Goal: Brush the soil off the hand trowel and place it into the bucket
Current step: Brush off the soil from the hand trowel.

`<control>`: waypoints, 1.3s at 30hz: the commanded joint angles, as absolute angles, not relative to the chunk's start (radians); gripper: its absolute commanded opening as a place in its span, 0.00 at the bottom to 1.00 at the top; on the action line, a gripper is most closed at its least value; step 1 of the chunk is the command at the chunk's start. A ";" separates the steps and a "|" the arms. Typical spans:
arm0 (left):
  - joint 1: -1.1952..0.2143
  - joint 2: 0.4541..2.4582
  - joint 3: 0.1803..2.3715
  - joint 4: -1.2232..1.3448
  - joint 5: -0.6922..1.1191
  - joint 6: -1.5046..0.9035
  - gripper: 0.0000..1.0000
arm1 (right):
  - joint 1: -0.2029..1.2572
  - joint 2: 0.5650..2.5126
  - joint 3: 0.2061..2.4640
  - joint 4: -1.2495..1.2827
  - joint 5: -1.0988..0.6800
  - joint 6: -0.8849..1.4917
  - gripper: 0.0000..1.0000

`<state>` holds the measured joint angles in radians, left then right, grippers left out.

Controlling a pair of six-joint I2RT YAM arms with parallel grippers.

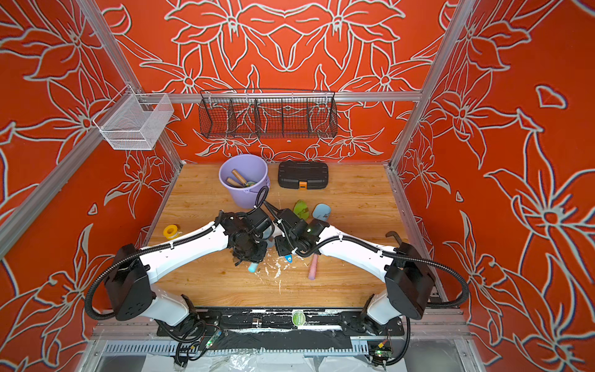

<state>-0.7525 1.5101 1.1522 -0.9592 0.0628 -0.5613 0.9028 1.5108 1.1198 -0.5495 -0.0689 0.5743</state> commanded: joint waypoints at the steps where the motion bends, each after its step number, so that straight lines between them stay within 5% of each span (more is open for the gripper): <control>1: -0.738 1.476 1.147 -0.984 0.057 -0.565 0.00 | 0.896 1.511 1.168 -0.596 -0.025 0.549 0.00; 14: -0.713 1.478 1.150 -0.990 0.058 -0.554 0.00 | 0.918 1.478 1.147 -0.509 -0.374 0.532 0.00; 39: -0.711 1.457 1.125 -1.011 0.040 -0.552 0.00 | 0.785 1.620 1.247 -0.629 -0.233 0.495 0.00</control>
<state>-0.7189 1.4868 1.1374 -0.9863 0.0536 -0.5571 0.7910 1.6043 1.2045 -0.6094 -0.2607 0.5232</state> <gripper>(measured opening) 0.235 0.242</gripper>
